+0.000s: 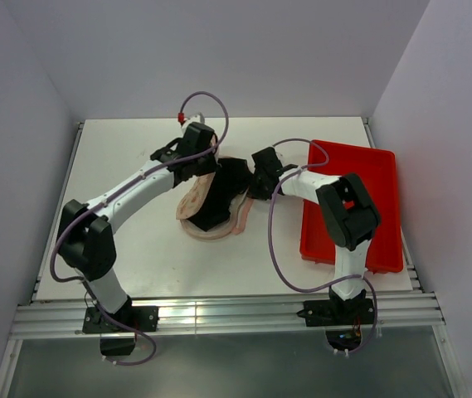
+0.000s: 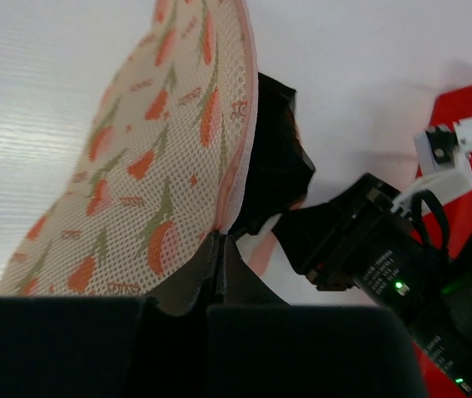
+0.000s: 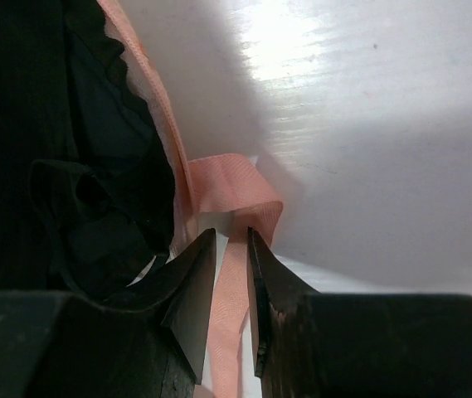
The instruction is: Place the bra in the laundry bag and zip it closed
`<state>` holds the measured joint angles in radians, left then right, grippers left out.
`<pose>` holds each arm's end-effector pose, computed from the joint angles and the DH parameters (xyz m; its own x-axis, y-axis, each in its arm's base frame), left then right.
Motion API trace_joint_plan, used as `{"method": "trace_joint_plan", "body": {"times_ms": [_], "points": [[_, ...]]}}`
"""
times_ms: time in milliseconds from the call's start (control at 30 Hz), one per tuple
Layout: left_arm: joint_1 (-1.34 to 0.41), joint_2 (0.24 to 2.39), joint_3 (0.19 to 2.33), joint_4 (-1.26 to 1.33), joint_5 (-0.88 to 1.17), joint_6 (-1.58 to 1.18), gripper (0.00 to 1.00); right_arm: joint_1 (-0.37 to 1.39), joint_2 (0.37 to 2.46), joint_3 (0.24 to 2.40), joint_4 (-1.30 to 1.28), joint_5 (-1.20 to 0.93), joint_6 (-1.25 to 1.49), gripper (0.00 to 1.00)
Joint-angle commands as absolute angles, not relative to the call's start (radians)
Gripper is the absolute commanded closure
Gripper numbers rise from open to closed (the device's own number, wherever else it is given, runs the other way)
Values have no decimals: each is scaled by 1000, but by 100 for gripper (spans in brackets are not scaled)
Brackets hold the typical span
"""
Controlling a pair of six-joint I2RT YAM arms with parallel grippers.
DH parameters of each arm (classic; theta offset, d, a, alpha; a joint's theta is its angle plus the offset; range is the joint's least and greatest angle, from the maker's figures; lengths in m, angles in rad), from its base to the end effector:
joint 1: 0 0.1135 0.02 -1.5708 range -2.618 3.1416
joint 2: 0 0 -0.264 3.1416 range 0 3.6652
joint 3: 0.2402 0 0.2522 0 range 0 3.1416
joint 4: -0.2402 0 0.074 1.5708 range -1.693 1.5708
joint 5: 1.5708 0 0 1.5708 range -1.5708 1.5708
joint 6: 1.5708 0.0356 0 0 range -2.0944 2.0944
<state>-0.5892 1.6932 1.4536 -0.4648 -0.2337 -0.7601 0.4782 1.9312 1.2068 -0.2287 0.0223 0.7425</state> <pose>0.3265 -0.2083 0.3053 -0.6616 -0.3640 -0.6556 -0.0855 0.9052 -0.4163 0.3553 0.1833 0.1538 -0.8366 0.3278 -0.4390 0.1589 0.9120 0.3782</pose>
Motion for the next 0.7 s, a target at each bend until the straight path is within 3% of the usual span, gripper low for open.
{"method": "trace_joint_plan", "body": {"times_ms": [0, 300, 667], "points": [[-638, 1727, 1529, -411, -212, -791, 100, 485, 1960, 1246, -212, 18, 747, 71], [-732, 1873, 1609, -380, -181, -805, 100, 489, 1964, 1227, -189, 6, 759, 71], [-769, 2025, 1523, -288, -87, -844, 100, 489, 1960, 1203, -173, 6, 775, 71]]}}
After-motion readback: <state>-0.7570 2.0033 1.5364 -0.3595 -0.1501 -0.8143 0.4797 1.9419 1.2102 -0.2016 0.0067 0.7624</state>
